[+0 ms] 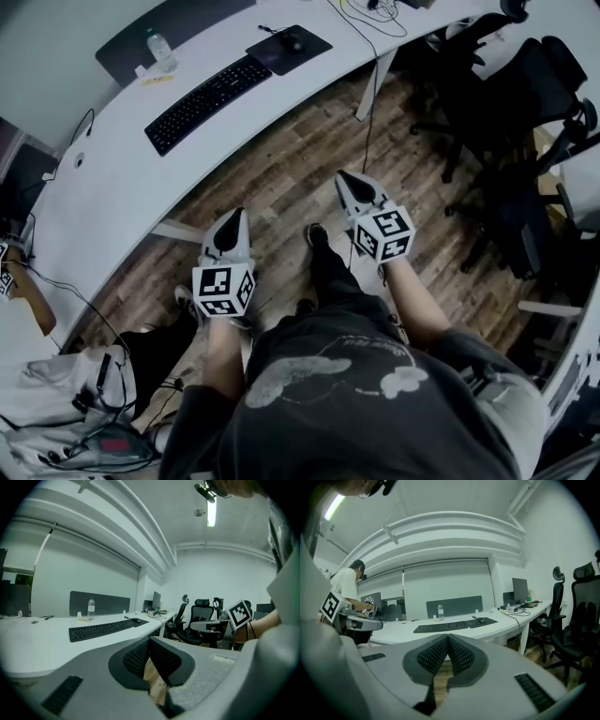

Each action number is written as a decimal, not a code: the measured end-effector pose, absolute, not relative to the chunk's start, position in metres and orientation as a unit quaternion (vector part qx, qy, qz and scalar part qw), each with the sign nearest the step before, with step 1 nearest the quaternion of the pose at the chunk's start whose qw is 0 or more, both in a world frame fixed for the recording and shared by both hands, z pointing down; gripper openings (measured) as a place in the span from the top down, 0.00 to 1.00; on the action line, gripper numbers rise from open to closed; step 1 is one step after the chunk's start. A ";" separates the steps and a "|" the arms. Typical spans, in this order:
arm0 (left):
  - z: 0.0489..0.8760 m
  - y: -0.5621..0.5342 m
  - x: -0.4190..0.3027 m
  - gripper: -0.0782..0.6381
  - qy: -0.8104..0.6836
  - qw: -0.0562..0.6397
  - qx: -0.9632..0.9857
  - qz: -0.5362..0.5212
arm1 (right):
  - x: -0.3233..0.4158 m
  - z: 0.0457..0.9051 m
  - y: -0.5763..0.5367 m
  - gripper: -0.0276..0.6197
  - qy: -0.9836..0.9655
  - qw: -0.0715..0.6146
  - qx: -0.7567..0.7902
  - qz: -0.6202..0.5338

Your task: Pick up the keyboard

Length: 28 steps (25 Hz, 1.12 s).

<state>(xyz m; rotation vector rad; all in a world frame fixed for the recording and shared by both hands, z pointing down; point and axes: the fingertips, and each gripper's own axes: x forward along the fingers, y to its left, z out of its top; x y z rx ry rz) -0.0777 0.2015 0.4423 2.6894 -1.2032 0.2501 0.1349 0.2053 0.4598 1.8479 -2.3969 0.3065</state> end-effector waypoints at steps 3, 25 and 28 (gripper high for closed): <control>0.443 0.166 -0.064 0.89 -0.409 0.092 0.903 0.090 | 0.149 0.464 0.159 0.97 -0.789 0.041 0.603 0.110; 0.425 -0.030 -0.010 0.89 -0.515 0.103 0.843 0.119 | 0.181 0.458 -0.104 0.97 -0.870 0.066 0.471 0.131; 0.423 -0.038 -0.013 0.89 -0.521 0.103 0.838 0.124 | 0.173 0.460 -0.115 0.97 -0.875 0.068 0.460 0.134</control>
